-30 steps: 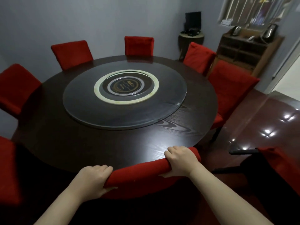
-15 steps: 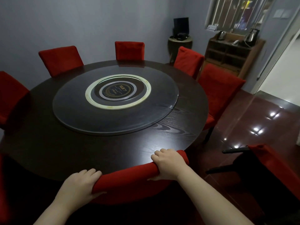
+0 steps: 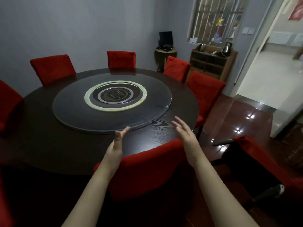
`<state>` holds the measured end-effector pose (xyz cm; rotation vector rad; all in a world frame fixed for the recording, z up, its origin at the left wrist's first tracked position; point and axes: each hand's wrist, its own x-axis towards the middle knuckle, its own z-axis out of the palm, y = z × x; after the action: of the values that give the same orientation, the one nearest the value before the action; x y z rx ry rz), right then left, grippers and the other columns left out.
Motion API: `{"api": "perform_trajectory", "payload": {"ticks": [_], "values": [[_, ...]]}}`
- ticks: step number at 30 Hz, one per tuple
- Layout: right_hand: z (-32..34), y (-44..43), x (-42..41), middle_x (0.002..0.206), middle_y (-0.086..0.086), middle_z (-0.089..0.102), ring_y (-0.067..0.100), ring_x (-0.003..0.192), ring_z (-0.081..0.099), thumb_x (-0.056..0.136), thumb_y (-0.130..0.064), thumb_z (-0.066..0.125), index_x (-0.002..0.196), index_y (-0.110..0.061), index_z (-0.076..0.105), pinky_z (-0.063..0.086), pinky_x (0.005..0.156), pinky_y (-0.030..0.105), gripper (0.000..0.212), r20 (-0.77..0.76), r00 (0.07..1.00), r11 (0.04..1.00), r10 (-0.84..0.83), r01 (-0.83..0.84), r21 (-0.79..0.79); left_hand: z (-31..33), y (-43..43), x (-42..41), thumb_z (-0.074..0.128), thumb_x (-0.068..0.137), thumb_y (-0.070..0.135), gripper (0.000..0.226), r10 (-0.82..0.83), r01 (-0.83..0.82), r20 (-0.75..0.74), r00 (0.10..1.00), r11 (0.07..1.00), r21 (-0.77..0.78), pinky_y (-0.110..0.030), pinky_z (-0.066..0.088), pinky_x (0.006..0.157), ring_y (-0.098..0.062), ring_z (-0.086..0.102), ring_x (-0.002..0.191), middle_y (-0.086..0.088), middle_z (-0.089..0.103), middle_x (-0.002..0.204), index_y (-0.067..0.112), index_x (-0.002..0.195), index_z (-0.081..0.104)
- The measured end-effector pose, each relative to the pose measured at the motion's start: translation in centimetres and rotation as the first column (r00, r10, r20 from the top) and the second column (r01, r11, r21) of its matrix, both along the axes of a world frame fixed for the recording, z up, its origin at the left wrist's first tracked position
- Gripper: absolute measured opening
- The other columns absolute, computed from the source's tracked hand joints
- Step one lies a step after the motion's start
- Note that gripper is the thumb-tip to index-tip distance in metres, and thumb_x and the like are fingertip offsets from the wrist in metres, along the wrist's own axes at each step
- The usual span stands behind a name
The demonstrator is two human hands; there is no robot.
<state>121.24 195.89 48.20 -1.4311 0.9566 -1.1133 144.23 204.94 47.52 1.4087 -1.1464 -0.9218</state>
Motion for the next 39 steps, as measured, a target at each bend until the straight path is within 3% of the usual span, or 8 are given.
{"api": "perform_trajectory", "payload": {"ticks": [3,8,16,21,26,31,36,39], "values": [[1.2,2.2,-1.7,0.136,-0.014,0.054,-0.005,0.128,0.043,0.099,-0.037,0.041,0.136,-0.035,0.048,0.031,0.106,0.025,0.038,0.142,0.983,0.992,-0.113,0.120,-0.042,2.5,0.2,-3.0,0.019,0.061,0.098,0.092,-0.084,0.076,-0.057,0.995,0.989,-0.128,-0.016,0.008,0.107,0.018,0.019,0.134,0.043,0.036,0.136,0.050,0.137,0.042],[1.9,4.8,-7.2,0.139,-0.014,0.052,-0.004,0.130,0.041,0.094,-0.051,0.034,0.136,-0.038,0.046,0.028,0.110,0.030,0.046,0.229,0.932,0.953,-0.282,0.299,-0.041,5.1,-0.9,-10.0,0.022,0.064,0.096,0.102,-0.266,0.247,-0.049,0.963,0.938,-0.243,0.004,0.014,0.099,0.017,0.019,0.136,0.033,0.034,0.144,0.035,0.144,0.038],[1.4,7.8,-23.0,0.140,-0.012,0.050,-0.001,0.130,0.042,0.095,-0.056,0.032,0.139,-0.036,0.043,0.028,0.114,0.038,0.050,0.195,0.783,0.800,-0.591,0.600,0.014,4.4,-5.4,-26.0,0.024,0.084,0.074,0.078,-0.494,0.454,-0.143,0.858,0.858,-0.241,-0.013,0.017,0.114,0.006,0.022,0.140,0.021,0.036,0.148,0.028,0.144,0.040],[0.9,9.9,-34.6,0.142,-0.016,0.047,-0.002,0.131,0.040,0.091,-0.062,0.031,0.140,-0.040,0.041,0.027,0.114,0.037,0.055,0.178,0.658,0.672,-0.732,0.740,0.029,4.0,-7.1,-38.2,0.028,0.076,0.086,0.079,-0.646,0.615,-0.085,0.758,0.752,-0.235,0.006,0.021,0.093,0.017,0.021,0.134,0.019,0.032,0.152,0.044,0.141,0.041],[0.6,10.4,-43.4,0.142,-0.019,0.047,-0.003,0.132,0.039,0.087,-0.066,0.033,0.136,-0.048,0.042,0.027,0.113,0.036,0.053,0.188,0.603,0.616,-0.775,0.788,0.010,4.1,-8.3,-48.1,0.027,0.080,0.081,0.072,-0.707,0.679,-0.075,0.704,0.700,-0.222,-0.025,0.020,0.116,0.005,0.024,0.140,0.016,0.034,0.152,0.044,0.141,0.041],[0.7,9.1,-49.0,0.140,-0.021,0.048,-0.004,0.131,0.040,0.089,-0.063,0.032,0.137,-0.047,0.040,0.029,0.110,0.033,0.052,0.184,0.592,0.601,-0.785,0.799,-0.006,3.8,-10.1,-54.6,0.030,0.079,0.084,0.071,-0.750,0.721,-0.103,0.654,0.658,-0.215,-0.046,0.016,0.119,0.000,0.022,0.142,0.018,0.034,0.152,0.048,0.139,0.041],[0.3,5.5,-52.5,0.140,-0.020,0.048,-0.003,0.131,0.040,0.089,-0.061,0.031,0.137,-0.044,0.040,0.028,0.111,0.033,0.051,0.180,0.586,0.599,-0.790,0.801,0.019,3.3,-14.0,-59.3,0.040,0.069,0.090,0.074,-0.782,0.758,-0.189,0.594,0.622,-0.193,-0.047,0.017,0.119,-0.006,0.025,0.143,0.017,0.036,0.151,0.053,0.132,0.045],[0.0,1.9,-54.6,0.142,-0.019,0.047,-0.003,0.132,0.039,0.084,-0.068,0.033,0.138,-0.044,0.039,0.028,0.113,0.035,0.059,0.156,0.583,0.593,-0.797,0.805,0.019,2.3,-17.8,-61.8,0.034,0.079,0.080,0.063,-0.786,0.761,-0.146,0.600,0.618,-0.198,-0.031,0.020,0.116,0.009,0.026,0.137,0.034,0.039,0.142,0.052,0.135,0.044]]}}
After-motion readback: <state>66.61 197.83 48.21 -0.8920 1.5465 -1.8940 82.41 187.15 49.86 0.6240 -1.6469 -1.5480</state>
